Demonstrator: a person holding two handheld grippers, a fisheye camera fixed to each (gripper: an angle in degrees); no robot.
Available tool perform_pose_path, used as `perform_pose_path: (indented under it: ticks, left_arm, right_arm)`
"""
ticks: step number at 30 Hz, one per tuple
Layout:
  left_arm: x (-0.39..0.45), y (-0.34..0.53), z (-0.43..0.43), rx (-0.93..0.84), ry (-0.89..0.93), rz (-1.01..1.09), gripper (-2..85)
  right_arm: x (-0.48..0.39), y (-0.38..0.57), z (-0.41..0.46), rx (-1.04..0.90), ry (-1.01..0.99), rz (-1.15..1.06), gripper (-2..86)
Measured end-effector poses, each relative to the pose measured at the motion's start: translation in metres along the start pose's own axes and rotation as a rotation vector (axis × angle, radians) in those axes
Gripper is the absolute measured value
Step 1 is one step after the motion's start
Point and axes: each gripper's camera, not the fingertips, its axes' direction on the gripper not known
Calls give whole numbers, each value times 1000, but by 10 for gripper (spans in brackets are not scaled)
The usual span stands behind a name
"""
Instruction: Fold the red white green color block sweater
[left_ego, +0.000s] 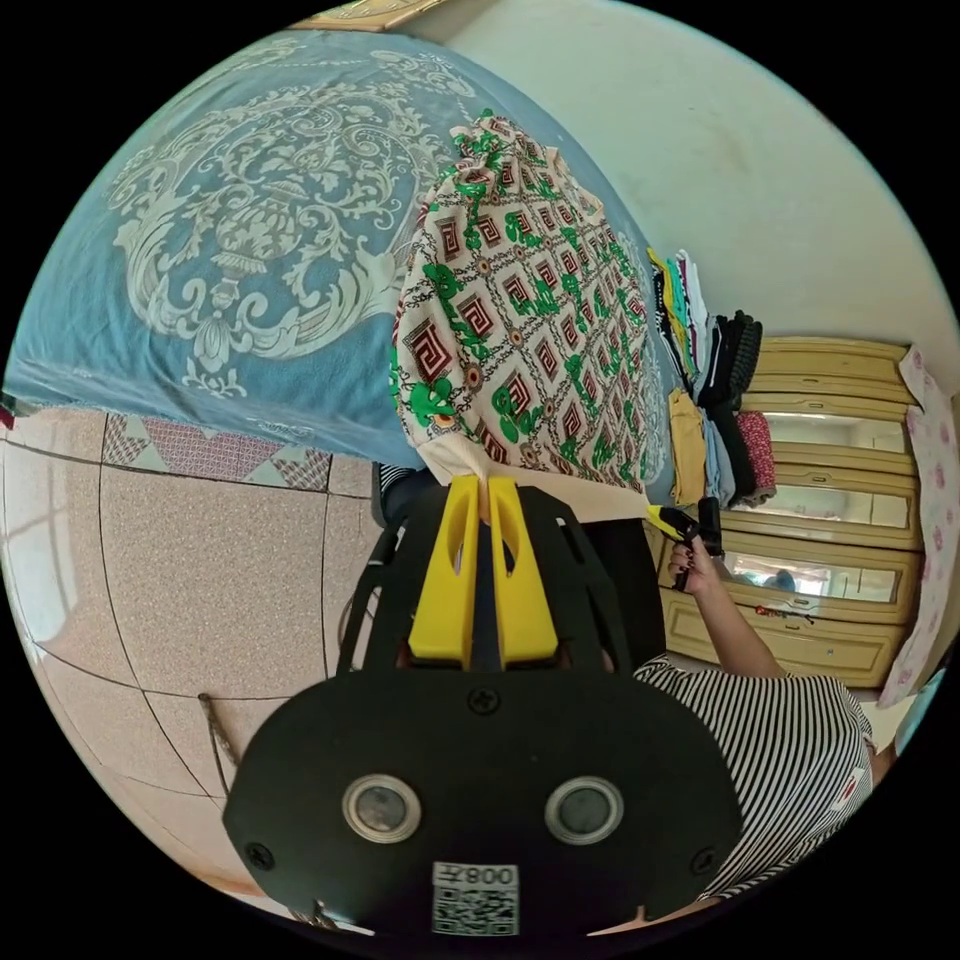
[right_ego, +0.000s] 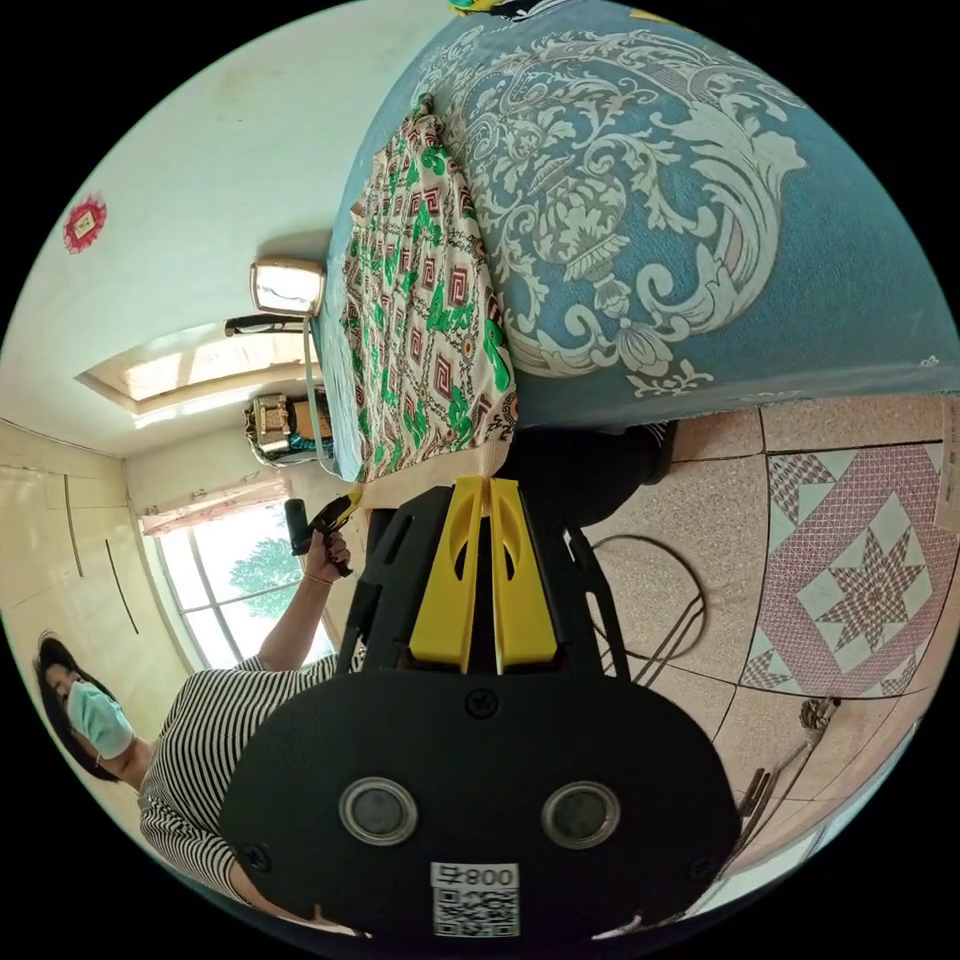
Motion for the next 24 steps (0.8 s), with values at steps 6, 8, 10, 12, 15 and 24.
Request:
perform_pose_path:
  ticks: [6,8,10,12,15,24]
  left_arm:
    - [6,-3,7,9,10,-59,21]
    - [5,-2,2,32,36,-96,22]
    - [4,0,-2,52,61,-122,20]
    - [6,0,-7,69,82,-141,17]
    - [17,-4,-17,100,70,-148,10]
    - [153,-89,-31,21,-467,214,2]
  right_arm:
    - [5,-5,7,18,-53,70,8]
    - [5,-8,9,30,-94,92,8]
    - [5,-9,9,41,-120,110,6]
    - [5,-10,10,52,-138,133,5]
    - [2,-5,4,112,-181,166,3]
    - [-144,-61,-32,226,284,-55,0]
